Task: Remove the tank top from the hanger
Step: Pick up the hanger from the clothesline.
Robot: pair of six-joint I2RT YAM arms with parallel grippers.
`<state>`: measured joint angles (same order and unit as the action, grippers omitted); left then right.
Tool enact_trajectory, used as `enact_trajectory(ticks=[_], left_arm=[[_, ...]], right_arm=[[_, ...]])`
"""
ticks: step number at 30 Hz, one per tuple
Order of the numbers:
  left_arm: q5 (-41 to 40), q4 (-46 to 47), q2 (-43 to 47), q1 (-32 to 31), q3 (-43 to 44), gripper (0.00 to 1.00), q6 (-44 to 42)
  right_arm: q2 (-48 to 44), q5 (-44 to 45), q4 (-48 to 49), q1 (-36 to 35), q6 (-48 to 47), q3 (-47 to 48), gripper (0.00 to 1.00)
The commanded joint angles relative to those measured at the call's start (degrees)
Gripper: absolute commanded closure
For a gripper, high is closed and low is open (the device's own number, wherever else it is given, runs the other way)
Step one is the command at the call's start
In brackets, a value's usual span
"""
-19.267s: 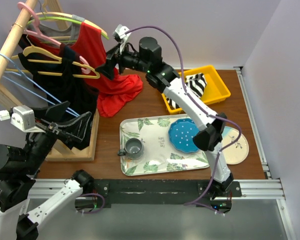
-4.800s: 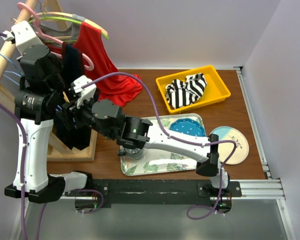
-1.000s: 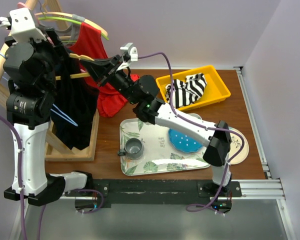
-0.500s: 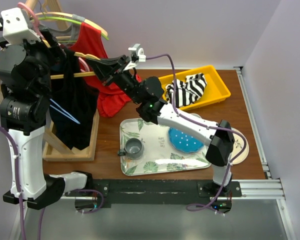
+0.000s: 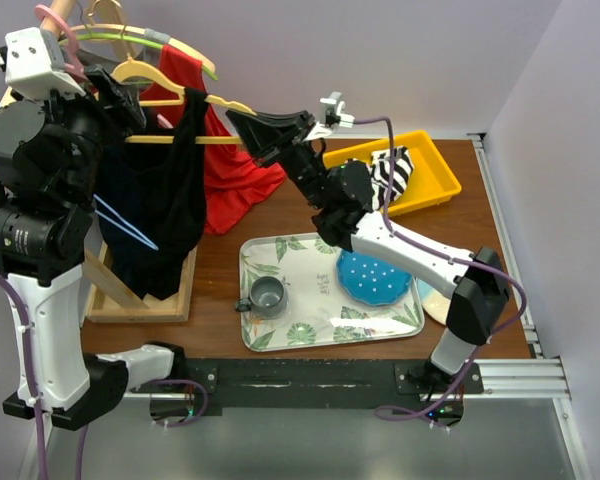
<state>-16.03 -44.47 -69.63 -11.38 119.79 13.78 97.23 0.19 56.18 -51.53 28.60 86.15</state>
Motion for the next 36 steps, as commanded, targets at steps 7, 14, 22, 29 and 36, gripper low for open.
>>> enact_trajectory(ticks=[7,14,22,29,36], left_arm=[[5.74,4.47,0.28,-0.14,-0.16,0.29,4.76],[7.33,7.12,0.37,-0.14,-4.13,0.3,7.13],[7.07,8.43,-2.27,-0.14,-3.33,0.38,8.54],[10.66,9.05,-2.01,-0.14,-4.74,0.86,8.98],[7.86,9.58,-1.92,-0.14,-7.28,1.0,6.88]], right_arm=[[-7.67,-6.77,15.35,4.68,9.79,-10.82,1.0],[-9.51,-9.85,16.32,5.39,10.69,-13.28,1.0],[-11.71,-13.63,17.56,5.47,11.13,-15.92,1.0],[-13.38,-14.51,15.46,5.47,9.99,-18.56,1.0],[-18.64,-10.04,-8.64,5.65,5.17,-18.65,0.45]])
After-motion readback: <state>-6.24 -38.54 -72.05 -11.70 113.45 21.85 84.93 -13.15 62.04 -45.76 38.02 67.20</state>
